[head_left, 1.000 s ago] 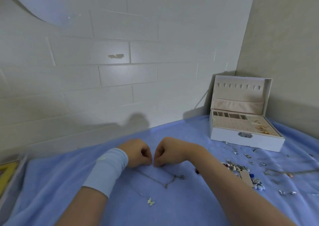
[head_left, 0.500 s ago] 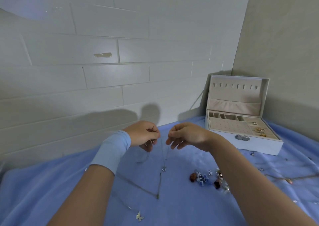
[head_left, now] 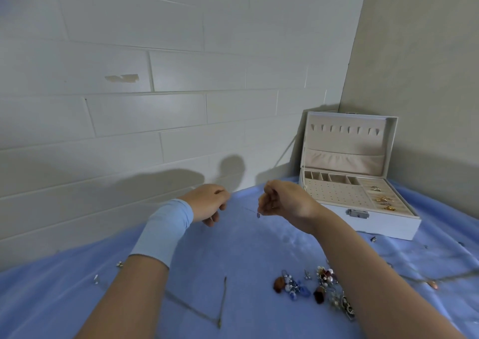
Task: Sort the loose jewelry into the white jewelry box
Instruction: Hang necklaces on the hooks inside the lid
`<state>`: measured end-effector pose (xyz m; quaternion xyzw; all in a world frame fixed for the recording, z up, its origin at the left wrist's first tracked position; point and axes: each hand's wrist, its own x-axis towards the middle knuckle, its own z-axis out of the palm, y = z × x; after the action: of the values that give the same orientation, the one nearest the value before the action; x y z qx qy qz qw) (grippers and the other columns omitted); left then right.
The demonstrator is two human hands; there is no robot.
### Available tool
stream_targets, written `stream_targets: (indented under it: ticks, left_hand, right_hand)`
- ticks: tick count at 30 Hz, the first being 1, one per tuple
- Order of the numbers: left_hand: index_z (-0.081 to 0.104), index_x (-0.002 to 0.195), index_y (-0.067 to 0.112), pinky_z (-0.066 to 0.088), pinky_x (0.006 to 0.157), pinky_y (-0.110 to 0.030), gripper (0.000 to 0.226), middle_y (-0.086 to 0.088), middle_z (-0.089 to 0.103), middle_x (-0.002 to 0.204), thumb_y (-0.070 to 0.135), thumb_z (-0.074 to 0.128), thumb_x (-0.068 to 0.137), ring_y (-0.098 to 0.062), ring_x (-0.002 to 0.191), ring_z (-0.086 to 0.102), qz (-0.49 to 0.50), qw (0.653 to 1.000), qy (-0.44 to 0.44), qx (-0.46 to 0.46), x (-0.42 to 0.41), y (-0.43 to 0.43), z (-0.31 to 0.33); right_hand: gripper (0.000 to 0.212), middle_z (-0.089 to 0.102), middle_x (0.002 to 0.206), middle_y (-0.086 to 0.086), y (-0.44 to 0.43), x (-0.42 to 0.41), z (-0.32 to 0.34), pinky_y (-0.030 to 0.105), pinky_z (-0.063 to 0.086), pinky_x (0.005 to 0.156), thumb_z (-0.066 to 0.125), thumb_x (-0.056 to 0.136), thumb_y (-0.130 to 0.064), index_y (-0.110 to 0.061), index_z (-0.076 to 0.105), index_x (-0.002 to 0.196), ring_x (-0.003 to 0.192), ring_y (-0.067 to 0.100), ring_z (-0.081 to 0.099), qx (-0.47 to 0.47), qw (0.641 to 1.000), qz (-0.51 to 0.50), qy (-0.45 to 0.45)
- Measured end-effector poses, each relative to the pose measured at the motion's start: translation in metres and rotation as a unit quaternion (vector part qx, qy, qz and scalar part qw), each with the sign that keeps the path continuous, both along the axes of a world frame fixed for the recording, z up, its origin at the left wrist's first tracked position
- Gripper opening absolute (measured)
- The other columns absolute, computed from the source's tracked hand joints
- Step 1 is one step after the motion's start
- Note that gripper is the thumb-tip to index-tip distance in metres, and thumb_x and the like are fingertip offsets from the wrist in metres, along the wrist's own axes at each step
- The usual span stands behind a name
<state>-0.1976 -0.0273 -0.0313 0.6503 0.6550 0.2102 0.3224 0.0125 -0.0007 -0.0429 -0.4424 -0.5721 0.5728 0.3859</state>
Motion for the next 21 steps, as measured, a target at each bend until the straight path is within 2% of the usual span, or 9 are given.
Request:
stream_targets:
  ticks: [3,4,6,9,11,13,16,19,21]
  left_hand:
    - [0.061,0.099,0.021,0.042,0.081,-0.028,0.014,0.0,0.063,0.1,0.023,0.047,0.098,-0.019,0.087,0.057,-0.035,0.991,0.124,0.031,0.0,0.003,-0.002]
    - [0.063,0.109,0.023,0.04,0.089,-0.025,0.018,0.007,0.062,0.111,0.022,0.049,0.098,-0.014,0.1,0.058,-0.047,0.993,0.098,0.05,0.004,0.003,-0.002]
    - [0.064,0.119,0.022,0.041,0.104,-0.028,0.024,0.011,0.065,0.12,0.019,0.053,0.098,-0.008,0.113,0.061,-0.087,0.992,-0.066,0.064,0.018,0.001,-0.003]
    - [0.064,0.114,0.004,0.051,0.098,-0.039,0.023,-0.004,0.073,0.091,0.017,0.06,0.095,-0.022,0.082,0.071,-0.095,0.96,-0.265,0.02,0.032,-0.002,-0.005]
    - [0.062,0.112,-0.005,0.055,0.087,-0.04,0.027,-0.002,0.059,0.067,0.016,0.06,0.096,-0.02,0.057,0.055,-0.093,0.957,-0.274,-0.019,0.029,-0.005,-0.005]
    - [0.066,0.097,0.003,0.058,0.078,-0.035,0.016,0.001,0.042,0.059,0.018,0.06,0.096,-0.016,0.05,0.039,-0.094,0.967,-0.234,-0.029,0.018,-0.007,-0.003]
    - [0.059,0.079,0.01,0.057,0.072,-0.035,0.02,0.001,0.033,0.056,0.019,0.058,0.097,-0.016,0.047,0.032,-0.049,0.966,-0.255,-0.011,0.0,-0.004,0.001]
    - [0.058,0.078,0.008,0.055,0.069,-0.037,0.022,-0.001,0.037,0.057,0.017,0.055,0.098,-0.016,0.046,0.035,-0.014,0.944,-0.331,0.011,-0.011,-0.001,0.003]
    - [0.06,0.081,0.007,0.055,0.066,-0.036,0.021,-0.002,0.039,0.059,0.015,0.053,0.099,-0.015,0.046,0.035,-0.01,0.922,-0.388,0.019,-0.007,-0.003,0.006]
  right_hand:
    - [0.034,0.049,0.058,0.002,-0.001,0.002,0.001,0.043,0.057,0.086,0.047,0.105,-0.025,-0.009,0.049,0.075,0.058,0.02,0.047,0.049,0.998,0.015,-0.046]
    - [0.036,0.043,0.057,-0.001,-0.001,0.002,0.002,0.04,0.057,0.081,0.048,0.105,-0.029,-0.011,0.049,0.075,0.055,0.017,0.043,0.063,0.996,0.029,-0.061]
    - [0.037,0.034,0.058,-0.002,-0.002,0.002,0.003,0.031,0.051,0.064,0.05,0.105,-0.034,-0.012,0.051,0.075,0.052,0.014,0.035,0.081,0.993,0.054,-0.066]
    - [0.035,0.029,0.059,-0.001,-0.003,0.003,0.004,0.026,0.032,0.052,0.052,0.104,-0.035,-0.012,0.056,0.078,0.052,0.015,0.027,0.096,0.992,0.051,-0.063]
    - [0.033,0.028,0.058,-0.003,-0.002,0.007,0.005,0.026,0.024,0.051,0.053,0.104,-0.034,-0.013,0.056,0.079,0.052,0.015,0.023,0.094,0.993,0.036,-0.056]
    - [0.032,0.027,0.056,-0.004,0.001,0.012,0.005,0.026,0.021,0.051,0.053,0.104,-0.032,-0.013,0.054,0.079,0.051,0.014,0.022,0.088,0.995,0.017,-0.054]
    - [0.033,0.032,0.055,-0.003,0.007,0.021,0.003,0.026,0.029,0.049,0.053,0.104,-0.03,-0.012,0.053,0.076,0.046,0.013,0.027,0.079,0.994,-0.011,-0.08]
    - [0.035,0.052,0.057,0.003,0.01,0.031,0.0,0.031,0.046,0.055,0.055,0.102,-0.029,-0.009,0.058,0.074,0.046,0.016,0.048,0.11,0.969,-0.016,-0.221]
    - [0.034,0.066,0.063,0.004,0.009,0.033,0.0,0.032,0.057,0.065,0.056,0.102,-0.028,-0.007,0.062,0.075,0.057,0.019,0.063,0.104,0.953,0.005,-0.284]
